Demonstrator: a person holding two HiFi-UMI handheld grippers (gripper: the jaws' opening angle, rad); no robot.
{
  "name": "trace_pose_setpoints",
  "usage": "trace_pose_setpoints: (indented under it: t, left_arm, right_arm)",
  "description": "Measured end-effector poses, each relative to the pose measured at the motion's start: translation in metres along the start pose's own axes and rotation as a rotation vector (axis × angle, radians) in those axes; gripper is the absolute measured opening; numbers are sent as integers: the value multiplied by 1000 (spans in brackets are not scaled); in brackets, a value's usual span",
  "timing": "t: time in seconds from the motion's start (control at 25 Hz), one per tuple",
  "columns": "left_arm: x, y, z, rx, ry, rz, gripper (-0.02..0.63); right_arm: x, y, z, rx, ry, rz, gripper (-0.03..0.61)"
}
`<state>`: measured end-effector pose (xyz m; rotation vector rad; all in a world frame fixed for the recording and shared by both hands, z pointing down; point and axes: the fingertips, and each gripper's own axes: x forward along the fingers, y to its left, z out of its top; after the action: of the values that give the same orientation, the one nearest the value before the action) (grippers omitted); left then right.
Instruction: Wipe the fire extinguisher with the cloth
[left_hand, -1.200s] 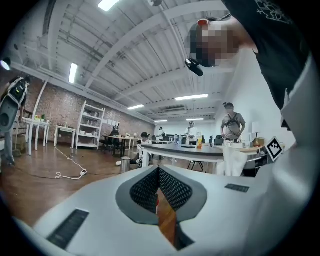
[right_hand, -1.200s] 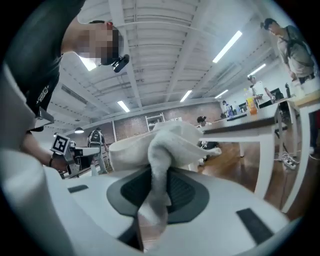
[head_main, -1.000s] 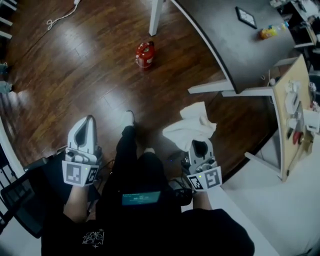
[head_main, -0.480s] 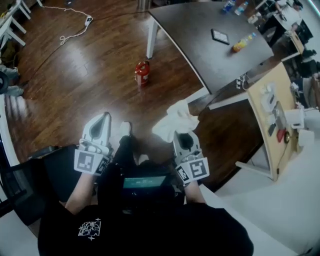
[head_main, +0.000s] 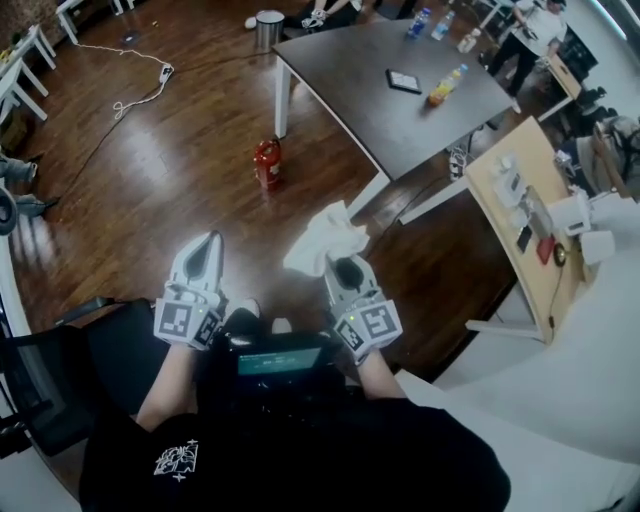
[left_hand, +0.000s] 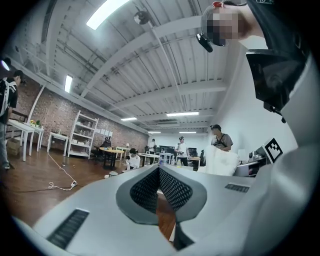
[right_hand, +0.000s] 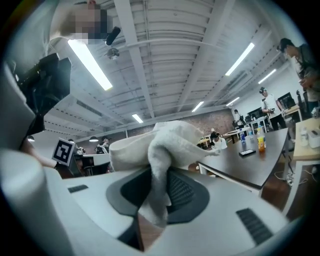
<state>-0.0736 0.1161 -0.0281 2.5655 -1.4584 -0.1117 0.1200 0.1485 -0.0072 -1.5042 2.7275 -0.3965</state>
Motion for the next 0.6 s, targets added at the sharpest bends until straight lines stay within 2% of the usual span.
trace_pose_setpoints:
  t: [0.12,0.44,0.6]
  left_arm:
    - [-6,-4,9,8,-13,-19,3]
    - [-12,-11,15,48,18,-80,2]
    - [-15,-11,24,29,-8,-80,3]
  right_arm:
    - [-6,10,4,-2,-15,-11,97]
    - [4,33,2,-12,1,-11,97]
    - [16,48,8,-19,-17,3,97]
